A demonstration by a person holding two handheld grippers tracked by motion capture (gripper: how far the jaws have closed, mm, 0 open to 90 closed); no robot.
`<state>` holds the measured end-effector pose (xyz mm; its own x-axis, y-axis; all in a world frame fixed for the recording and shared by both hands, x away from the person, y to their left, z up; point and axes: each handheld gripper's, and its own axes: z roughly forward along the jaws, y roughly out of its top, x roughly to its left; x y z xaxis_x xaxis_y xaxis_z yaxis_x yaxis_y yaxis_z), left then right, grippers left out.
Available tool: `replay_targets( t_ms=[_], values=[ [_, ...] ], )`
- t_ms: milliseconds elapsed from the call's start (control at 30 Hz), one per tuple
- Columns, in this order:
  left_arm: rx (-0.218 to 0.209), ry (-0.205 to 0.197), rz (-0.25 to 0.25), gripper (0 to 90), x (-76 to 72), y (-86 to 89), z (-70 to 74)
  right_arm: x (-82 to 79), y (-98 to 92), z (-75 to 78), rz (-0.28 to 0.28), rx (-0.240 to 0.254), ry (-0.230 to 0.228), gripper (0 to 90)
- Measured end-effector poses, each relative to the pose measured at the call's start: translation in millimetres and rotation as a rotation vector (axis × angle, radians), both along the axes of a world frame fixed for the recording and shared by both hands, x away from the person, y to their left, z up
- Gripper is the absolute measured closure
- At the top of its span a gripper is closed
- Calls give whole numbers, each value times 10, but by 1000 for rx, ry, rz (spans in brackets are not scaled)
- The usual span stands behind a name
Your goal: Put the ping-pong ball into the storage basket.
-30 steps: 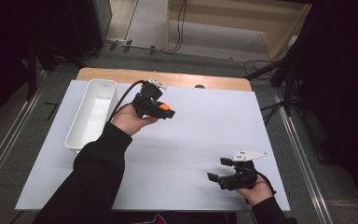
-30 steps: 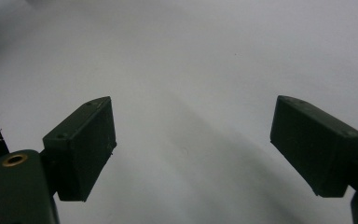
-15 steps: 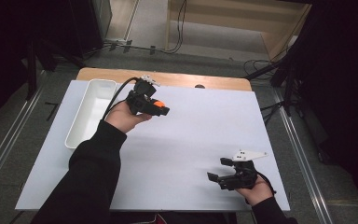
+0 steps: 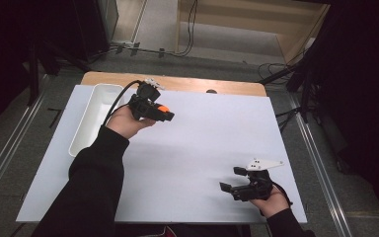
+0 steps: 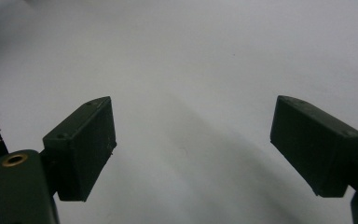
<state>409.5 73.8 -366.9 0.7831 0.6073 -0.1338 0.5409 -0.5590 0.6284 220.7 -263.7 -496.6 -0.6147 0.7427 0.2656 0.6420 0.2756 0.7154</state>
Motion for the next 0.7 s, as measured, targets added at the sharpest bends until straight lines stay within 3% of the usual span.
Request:
replay_targets(
  t_ms=[533, 700],
  values=[
    [8, 9, 15, 509, 43, 128, 24, -3, 2, 0, 1, -3, 5, 129],
    [10, -3, 41, 509, 72, 232, 44, -2, 4, 1, 2, -3, 6, 129]
  ],
)
